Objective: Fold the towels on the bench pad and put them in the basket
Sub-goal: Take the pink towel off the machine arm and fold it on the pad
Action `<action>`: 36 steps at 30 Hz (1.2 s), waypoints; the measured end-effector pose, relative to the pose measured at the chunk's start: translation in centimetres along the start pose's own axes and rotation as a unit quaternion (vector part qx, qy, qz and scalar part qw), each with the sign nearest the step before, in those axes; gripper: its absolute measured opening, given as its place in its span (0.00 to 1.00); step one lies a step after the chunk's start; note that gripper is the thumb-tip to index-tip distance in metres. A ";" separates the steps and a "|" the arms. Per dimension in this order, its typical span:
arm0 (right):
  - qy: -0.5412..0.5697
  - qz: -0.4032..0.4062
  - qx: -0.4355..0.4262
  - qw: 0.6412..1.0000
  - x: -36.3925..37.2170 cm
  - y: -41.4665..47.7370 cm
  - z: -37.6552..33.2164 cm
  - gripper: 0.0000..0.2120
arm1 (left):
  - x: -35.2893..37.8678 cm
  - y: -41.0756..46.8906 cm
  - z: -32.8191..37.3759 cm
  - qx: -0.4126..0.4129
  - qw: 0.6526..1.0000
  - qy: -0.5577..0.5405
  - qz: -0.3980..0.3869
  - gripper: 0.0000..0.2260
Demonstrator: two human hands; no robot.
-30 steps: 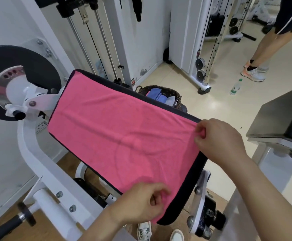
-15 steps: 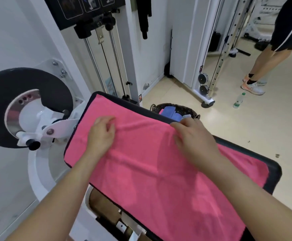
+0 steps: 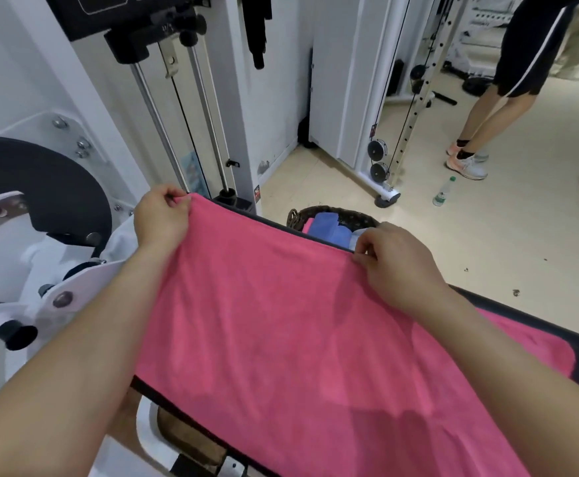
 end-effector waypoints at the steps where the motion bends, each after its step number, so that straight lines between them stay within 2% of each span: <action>1: -0.009 0.014 -0.005 1.000 -0.1 0.2 -0.2 0.05 | 0.0 0.0 0.2 0.008 1.000 0.003 0.010 0.04; 3: -0.021 0.036 -0.020 0.999 -0.3 0.0 -0.7 0.03 | -0.3 -1.0 1.0 0.023 0.999 0.017 0.031 0.10; 6: -0.013 0.050 -0.067 0.996 -1.1 -2.0 -0.8 0.10 | -0.6 -5.2 3.4 0.068 0.997 0.005 0.036 0.14; 9: -0.030 0.050 -0.148 0.987 -2.5 -5.4 0.6 0.09 | 1.9 -14.1 5.7 0.158 0.983 -0.004 -0.090 0.12; 12: -0.070 0.014 -0.252 0.965 -3.5 -9.3 3.1 0.09 | 4.9 -25.8 6.8 0.193 0.955 -0.027 -0.224 0.10; 16: -0.115 -0.074 -0.363 0.922 -3.7 -13.3 6.7 0.07 | 8.0 -37.1 7.6 0.192 0.930 -0.043 -0.309 0.06; 19: -0.183 -0.107 -0.413 0.886 -3.7 -15.4 9.3 0.16 | 9.8 -43.1 8.5 0.164 0.918 -0.040 -0.359 0.07; 21: -0.229 -0.119 -0.430 0.865 -3.6 -16.4 10.6 0.25 | 10.7 -46.1 8.9 0.154 0.919 -0.024 -0.362 0.11; 24: -0.250 -0.113 -0.450 0.850 -3.2 -17.0 12.0 0.32 | 12.1 -48.9 8.3 0.132 0.923 0.055 -0.356 0.17; 27: -0.248 -0.105 -0.457 0.848 -3.0 -17.1 12.3 0.35 | 12.2 -50.4 8.2 0.168 0.929 0.090 -0.318 0.15; 30: -0.267 -0.121 -0.473 0.831 -3.0 -17.4 12.3 0.26 | 12.0 -50.9 8.4 0.196 0.937 0.096 -0.274 0.09; 33: -0.278 -0.117 -0.480 0.824 -3.2 -17.6 12.5 0.19 | 11.8 -50.8 8.6 0.169 0.947 0.102 -0.255 0.08; 36: -0.306 -0.121 -0.479 0.814 -3.0 -17.5 12.6 0.20 | 10.9 -50.0 8.2 0.050 0.967 0.028 -0.248 0.06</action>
Point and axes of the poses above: each hand's wrist, its own y-axis towards the middle knuckle, its own x-axis out of the palm, z = x × y, the point moved 6 cm from there along y, towards the middle knuckle, and after that the axes turned 13 degrees about -y, right-handed, at the moved point
